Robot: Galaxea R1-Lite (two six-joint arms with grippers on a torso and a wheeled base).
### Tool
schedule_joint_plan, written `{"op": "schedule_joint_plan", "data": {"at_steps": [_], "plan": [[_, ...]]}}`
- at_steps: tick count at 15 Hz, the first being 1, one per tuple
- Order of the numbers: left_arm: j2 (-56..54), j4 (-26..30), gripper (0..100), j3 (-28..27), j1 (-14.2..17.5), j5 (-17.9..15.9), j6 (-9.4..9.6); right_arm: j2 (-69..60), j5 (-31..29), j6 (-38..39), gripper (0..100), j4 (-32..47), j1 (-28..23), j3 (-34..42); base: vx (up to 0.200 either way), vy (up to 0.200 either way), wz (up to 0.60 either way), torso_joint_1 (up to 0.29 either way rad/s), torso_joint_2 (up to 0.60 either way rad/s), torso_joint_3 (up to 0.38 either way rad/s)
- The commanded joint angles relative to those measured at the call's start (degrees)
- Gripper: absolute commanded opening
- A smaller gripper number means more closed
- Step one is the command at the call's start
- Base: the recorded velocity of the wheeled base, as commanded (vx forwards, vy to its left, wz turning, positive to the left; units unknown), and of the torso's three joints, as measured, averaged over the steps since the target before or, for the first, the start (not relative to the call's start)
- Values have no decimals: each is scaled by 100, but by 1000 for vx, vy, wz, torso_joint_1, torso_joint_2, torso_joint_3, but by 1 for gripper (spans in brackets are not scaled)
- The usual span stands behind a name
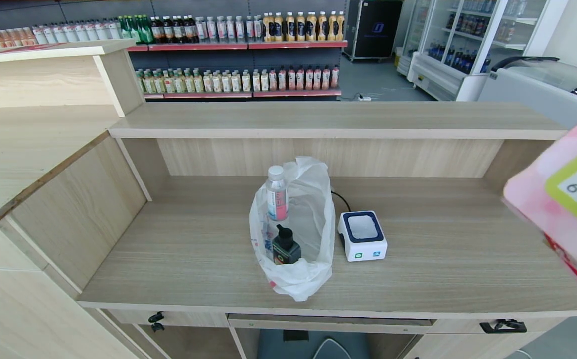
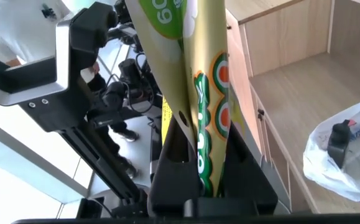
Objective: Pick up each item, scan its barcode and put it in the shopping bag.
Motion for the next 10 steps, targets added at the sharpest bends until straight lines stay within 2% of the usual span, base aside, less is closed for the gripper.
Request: {"op": "schedule_joint_plan", "data": {"at_steps": [1, 10], "plan": [[6, 0, 100, 0, 0, 1, -1, -217, 1, -1, 0, 2, -2, 100, 0, 0, 0, 0, 0, 0], [6, 0, 100, 0, 0, 1, -1, -217, 1, -1, 0, -7, -11, 12, 0, 0, 0, 0, 0, 0]]}}
